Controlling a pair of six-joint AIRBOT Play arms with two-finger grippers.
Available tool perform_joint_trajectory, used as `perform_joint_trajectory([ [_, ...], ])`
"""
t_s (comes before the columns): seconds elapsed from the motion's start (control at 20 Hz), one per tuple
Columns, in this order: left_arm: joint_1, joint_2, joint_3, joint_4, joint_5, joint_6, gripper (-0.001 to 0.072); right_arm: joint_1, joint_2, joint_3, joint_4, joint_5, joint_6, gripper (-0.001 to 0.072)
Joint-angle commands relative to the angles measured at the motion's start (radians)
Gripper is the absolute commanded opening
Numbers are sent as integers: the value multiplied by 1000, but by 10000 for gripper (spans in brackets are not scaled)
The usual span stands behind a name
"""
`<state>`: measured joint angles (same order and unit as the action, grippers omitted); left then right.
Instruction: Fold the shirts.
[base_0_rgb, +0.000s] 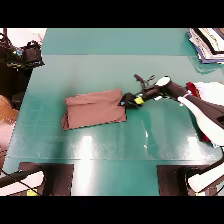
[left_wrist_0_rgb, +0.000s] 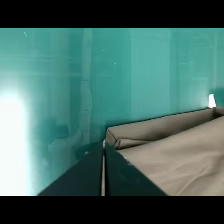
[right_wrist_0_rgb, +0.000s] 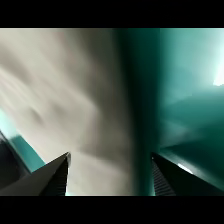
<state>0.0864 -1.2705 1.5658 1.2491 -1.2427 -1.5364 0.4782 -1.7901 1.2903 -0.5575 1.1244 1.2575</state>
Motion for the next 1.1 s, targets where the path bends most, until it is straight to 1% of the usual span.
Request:
perform_joint_trajectory([
  [0.0, 0, -1, 0, -4, 1, 0, 27, 95, -110, 128, 82, -77, -2, 548],
  [0.05, 0, -1, 0, -5, 1, 0, 27, 114, -134, 170, 87, -82, -3, 442],
  [0.1, 0, -1, 0, -13, 1, 0, 27, 127, -150, 205, 86, -81, -3, 387],
  [0.15, 0, -1, 0, -27, 1, 0, 27, 137, -161, 236, 85, -77, -6, 250],
  [0.2, 0, -1, 0, -49, 1, 0, 27, 138, -166, 261, 85, -68, -31, 49],
  [0.25, 0, -1, 0, -77, 1, 0, 26, 133, -165, 281, 83, -64, -48, 15],
  [0.35, -9, -1, 0, -110, 1, 2, 26, 91, -164, 332, 82, -17, -50, 15],
  [0.45, -53, -1, 0, -108, -6, 19, 26, 13, -137, 373, 66, 29, -45, 15],
  [0.65, -200, -1, 0, -108, 14, 26, 26, -225, 14, 386, -113, 29, 35, 15],
  [0.8, -303, -1, 0, -108, 84, 26, 27, -452, 126, 386, -205, 65, 66, 15],
  [0.9, -360, -1, 0, -108, 141, 25, 26, -614, 185, 386, -230, 83, 67, 15],
  [1.05, -426, -1, 0, -108, 224, 25, 27, -822, 224, 386, -229, 86, 67, 15],
])
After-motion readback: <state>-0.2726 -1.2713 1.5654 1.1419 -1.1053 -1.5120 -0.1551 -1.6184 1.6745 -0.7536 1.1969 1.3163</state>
